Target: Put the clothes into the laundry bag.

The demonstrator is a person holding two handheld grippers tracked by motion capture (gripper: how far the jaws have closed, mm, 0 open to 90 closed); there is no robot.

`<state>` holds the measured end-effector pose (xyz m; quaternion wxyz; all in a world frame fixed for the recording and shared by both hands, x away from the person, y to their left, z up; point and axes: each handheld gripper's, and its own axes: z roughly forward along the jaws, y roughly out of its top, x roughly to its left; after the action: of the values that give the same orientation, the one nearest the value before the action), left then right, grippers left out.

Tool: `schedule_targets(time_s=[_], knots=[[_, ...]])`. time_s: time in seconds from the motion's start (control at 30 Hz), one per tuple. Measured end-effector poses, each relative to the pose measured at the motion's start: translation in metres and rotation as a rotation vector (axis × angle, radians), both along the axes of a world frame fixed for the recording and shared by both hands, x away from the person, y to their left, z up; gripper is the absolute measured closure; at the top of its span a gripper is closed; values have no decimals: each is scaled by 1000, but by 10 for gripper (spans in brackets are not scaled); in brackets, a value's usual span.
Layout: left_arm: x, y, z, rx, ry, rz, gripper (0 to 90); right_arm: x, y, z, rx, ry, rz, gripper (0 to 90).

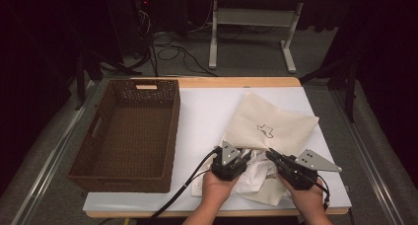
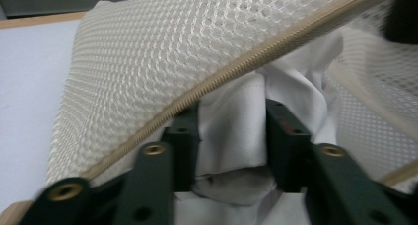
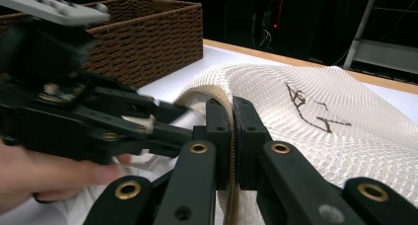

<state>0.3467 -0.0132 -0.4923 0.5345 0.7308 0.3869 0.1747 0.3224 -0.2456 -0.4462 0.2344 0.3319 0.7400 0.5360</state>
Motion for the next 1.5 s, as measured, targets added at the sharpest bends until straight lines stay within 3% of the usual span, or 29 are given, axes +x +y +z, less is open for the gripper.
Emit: schedule_targets(time_s=[0.1, 0.2, 0.37, 0.5, 0.6, 0.73, 0.8, 0.93, 1.2, 1.27, 1.43, 1.5], knots=[[-11, 11, 3, -11, 24, 2, 366, 0, 0, -1, 3, 6, -1, 887], [-25, 26, 4, 1, 34, -10, 264, 0, 1, -1, -8, 3, 2, 887], [-46, 59, 2, 73, 39, -27, 239, -1, 2, -2, -15, 3, -2, 887], [-54, 73, -12, 119, 34, -23, 238, -1, 2, -2, -16, 2, -2, 887], [-54, 76, -28, 97, 75, -19, 230, -1, 2, -3, -17, 5, -3, 887], [-52, 67, -32, 186, 108, -46, 237, -2, 2, -4, -18, 9, -5, 886], [-50, 65, -34, 213, 146, -79, 326, -2, 2, -4, -23, 7, 0, 886], [-50, 61, -35, 258, 138, -69, 460, -1, 3, -7, -26, 15, 2, 886], [-53, 60, -34, 266, 108, -116, 792, -5, 1, -9, -30, 14, 1, 886], [-54, 61, -34, 261, 105, -119, 804, -5, 1, -9, -32, 17, 0, 886], [-54, 63, -32, 195, 106, -115, 828, -6, 0, -10, -34, 15, -1, 887], [-56, 63, -30, 184, 89, -107, 832, -6, 0, -10, -35, 15, 0, 886]])
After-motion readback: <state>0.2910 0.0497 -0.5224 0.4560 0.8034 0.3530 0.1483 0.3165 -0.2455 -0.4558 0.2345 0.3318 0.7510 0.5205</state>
